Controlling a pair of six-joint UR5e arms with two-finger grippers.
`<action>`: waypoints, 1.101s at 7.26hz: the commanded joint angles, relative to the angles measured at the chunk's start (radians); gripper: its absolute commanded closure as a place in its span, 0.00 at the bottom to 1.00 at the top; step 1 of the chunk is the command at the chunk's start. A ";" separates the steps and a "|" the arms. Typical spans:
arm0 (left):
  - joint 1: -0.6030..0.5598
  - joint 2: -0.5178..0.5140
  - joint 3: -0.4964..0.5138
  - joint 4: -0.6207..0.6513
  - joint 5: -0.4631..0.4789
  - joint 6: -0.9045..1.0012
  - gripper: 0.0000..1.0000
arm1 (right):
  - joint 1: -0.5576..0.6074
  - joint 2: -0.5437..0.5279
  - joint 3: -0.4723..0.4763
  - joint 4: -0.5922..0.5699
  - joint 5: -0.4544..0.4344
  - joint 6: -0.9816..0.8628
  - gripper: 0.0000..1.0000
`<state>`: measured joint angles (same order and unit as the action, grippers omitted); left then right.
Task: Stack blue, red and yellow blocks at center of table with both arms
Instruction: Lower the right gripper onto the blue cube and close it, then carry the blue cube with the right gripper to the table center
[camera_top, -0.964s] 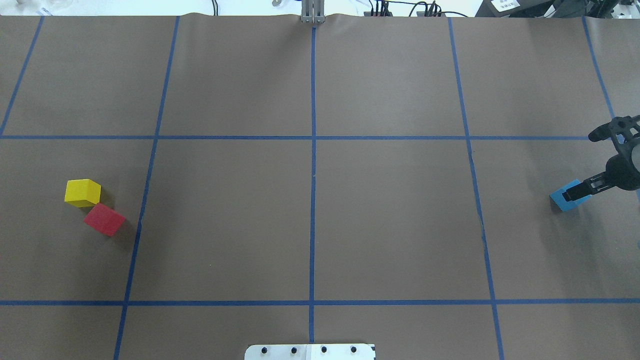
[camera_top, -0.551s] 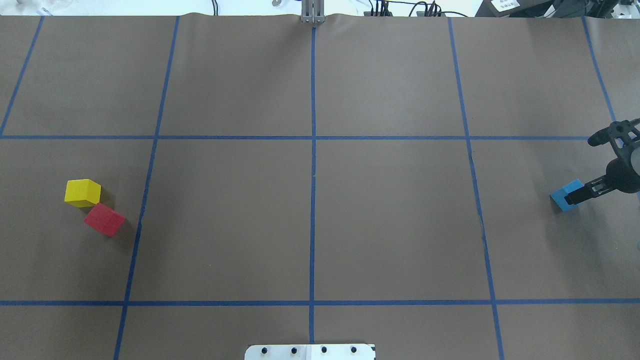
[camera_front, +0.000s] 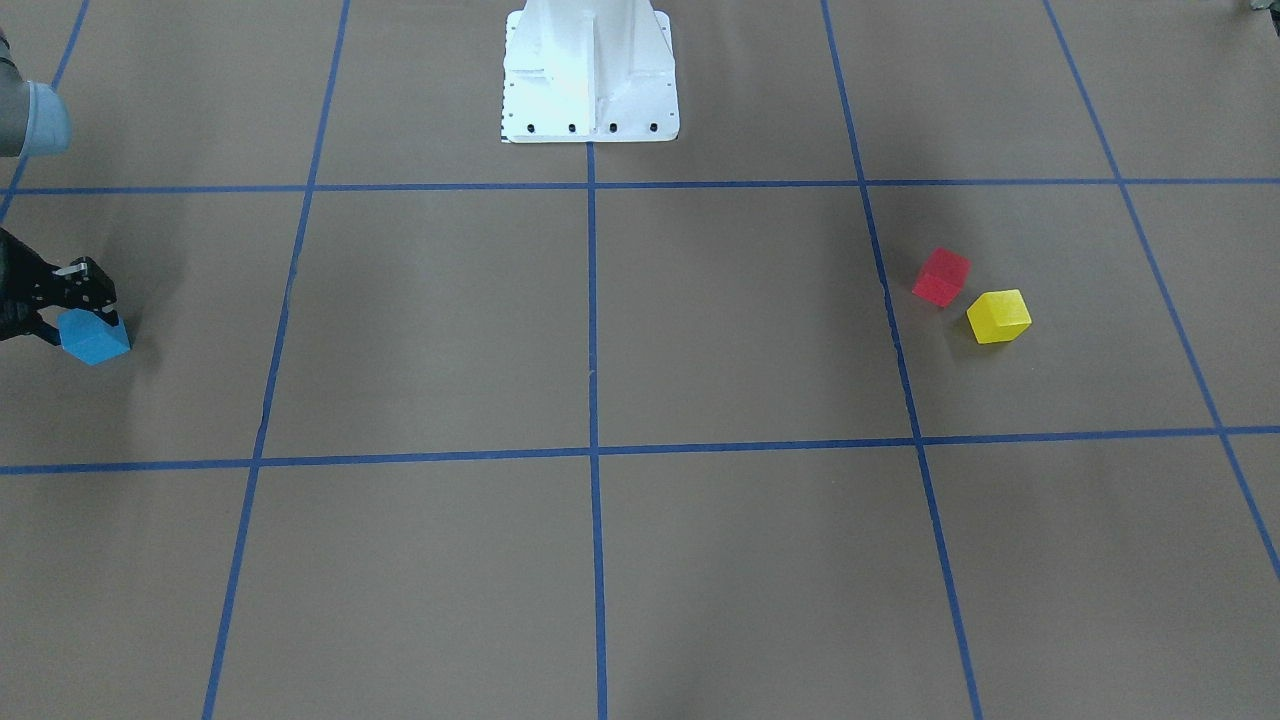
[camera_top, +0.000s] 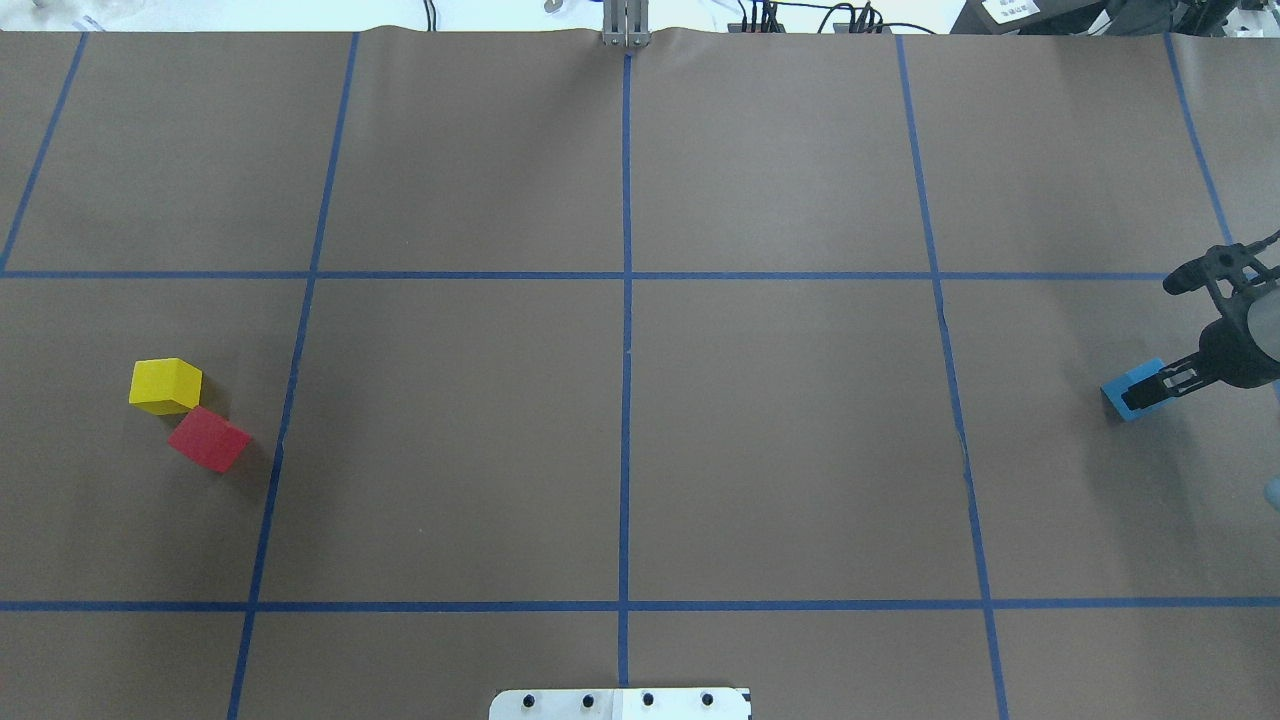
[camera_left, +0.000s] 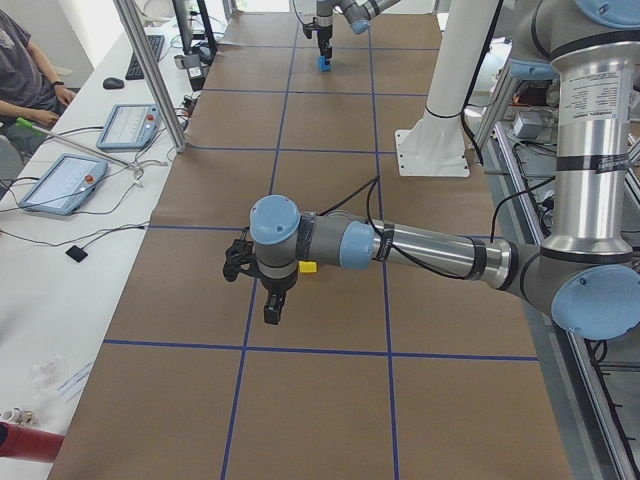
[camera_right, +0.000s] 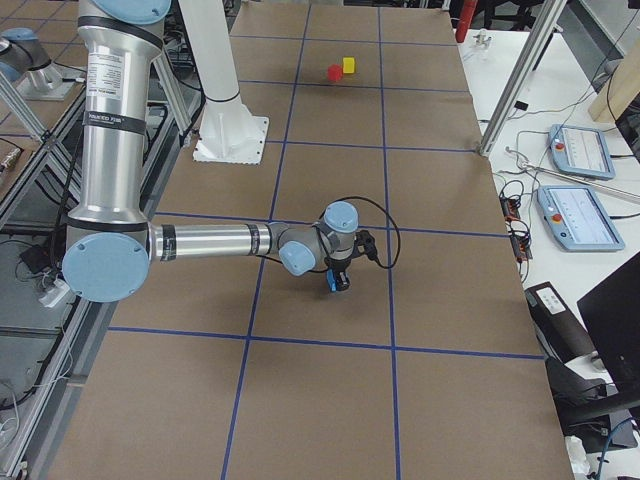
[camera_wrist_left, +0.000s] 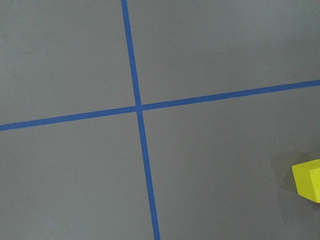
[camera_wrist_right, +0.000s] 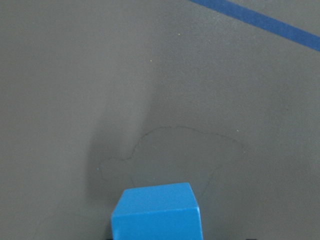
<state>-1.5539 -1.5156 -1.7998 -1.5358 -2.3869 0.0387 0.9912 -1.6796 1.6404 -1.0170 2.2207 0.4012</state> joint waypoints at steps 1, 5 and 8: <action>0.000 0.002 0.000 -0.001 -0.002 0.003 0.00 | 0.001 0.009 0.024 -0.002 0.071 0.021 1.00; 0.000 0.000 -0.003 -0.003 -0.003 0.004 0.00 | -0.209 0.385 0.076 -0.100 -0.029 0.712 1.00; 0.002 0.000 0.000 -0.003 -0.005 0.004 0.00 | -0.337 0.835 -0.141 -0.390 -0.168 0.894 1.00</action>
<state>-1.5529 -1.5156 -1.7998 -1.5386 -2.3903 0.0429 0.6963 -0.9902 1.5957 -1.3527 2.0797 1.2116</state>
